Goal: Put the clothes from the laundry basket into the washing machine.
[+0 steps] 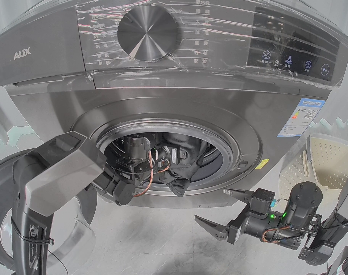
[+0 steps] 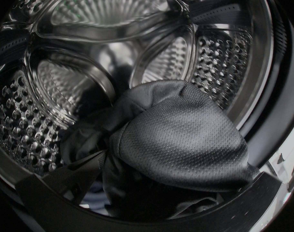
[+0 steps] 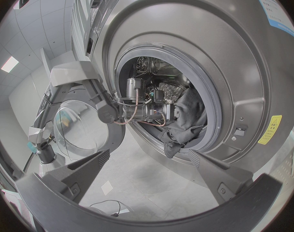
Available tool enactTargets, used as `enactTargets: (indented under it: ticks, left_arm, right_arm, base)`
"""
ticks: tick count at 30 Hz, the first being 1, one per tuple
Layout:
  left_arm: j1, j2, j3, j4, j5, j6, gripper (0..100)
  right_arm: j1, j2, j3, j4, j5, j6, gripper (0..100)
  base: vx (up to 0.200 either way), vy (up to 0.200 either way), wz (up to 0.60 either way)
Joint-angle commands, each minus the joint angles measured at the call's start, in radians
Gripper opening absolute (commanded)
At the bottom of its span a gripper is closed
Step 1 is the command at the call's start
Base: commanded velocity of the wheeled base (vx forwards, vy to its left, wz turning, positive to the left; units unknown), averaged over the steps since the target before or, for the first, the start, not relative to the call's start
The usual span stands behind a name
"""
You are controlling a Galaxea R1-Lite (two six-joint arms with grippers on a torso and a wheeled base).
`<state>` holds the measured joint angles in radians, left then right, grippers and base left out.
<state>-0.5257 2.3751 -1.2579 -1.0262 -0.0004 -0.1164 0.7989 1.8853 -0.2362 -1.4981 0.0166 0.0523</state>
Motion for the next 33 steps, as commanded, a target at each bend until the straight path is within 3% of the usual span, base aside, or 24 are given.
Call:
enactTargets:
  ticks: [1,10,17,18,25,27,28,33]
  left_arm:
    - [-0.025,-0.112,0.124,0.038,-0.044,0.001,100]
    - [-0.048,-0.068,0.183,0.038,-0.076,0.015,100]
    - [-0.048,0.021,0.161,0.024,-0.07,0.046,100]
    - [-0.043,0.027,0.15,0.023,-0.069,0.052,0]
    - [-0.01,0.021,0.052,0.012,-0.053,0.038,0]
    - [-0.005,0.023,0.014,0.001,-0.032,0.027,0]
    - [0.007,0.033,-0.044,-0.023,0.003,0.011,0]
    - [0.035,0.096,-0.173,-0.064,0.071,0.001,0]
  right_arm:
    - [0.0,0.001,0.0,-0.001,0.0,0.0,100]
    - [0.006,0.0,0.0,0.001,-0.001,0.0,100]
    - [0.008,0.001,-0.002,-0.001,0.0,0.0,100]
    - [0.008,0.001,-0.002,-0.001,0.0,0.0,100]
    - [0.008,0.0,-0.003,-0.001,0.0,0.0,100]
    - [0.009,0.001,-0.003,0.001,0.0,0.0,100]
    - [0.009,0.001,-0.003,-0.001,0.0,0.0,100]
    - [0.009,0.001,-0.003,-0.001,-0.001,0.0,100]
  base:
    - [0.0,0.0,0.0]
    - [0.0,0.0,0.0]
    - [0.0,0.0,0.0]
    - [0.0,0.0,0.0]
    - [0.0,0.0,0.0]
    - [0.0,0.0,0.0]
    - [0.0,0.0,0.0]
    - [0.0,0.0,0.0]
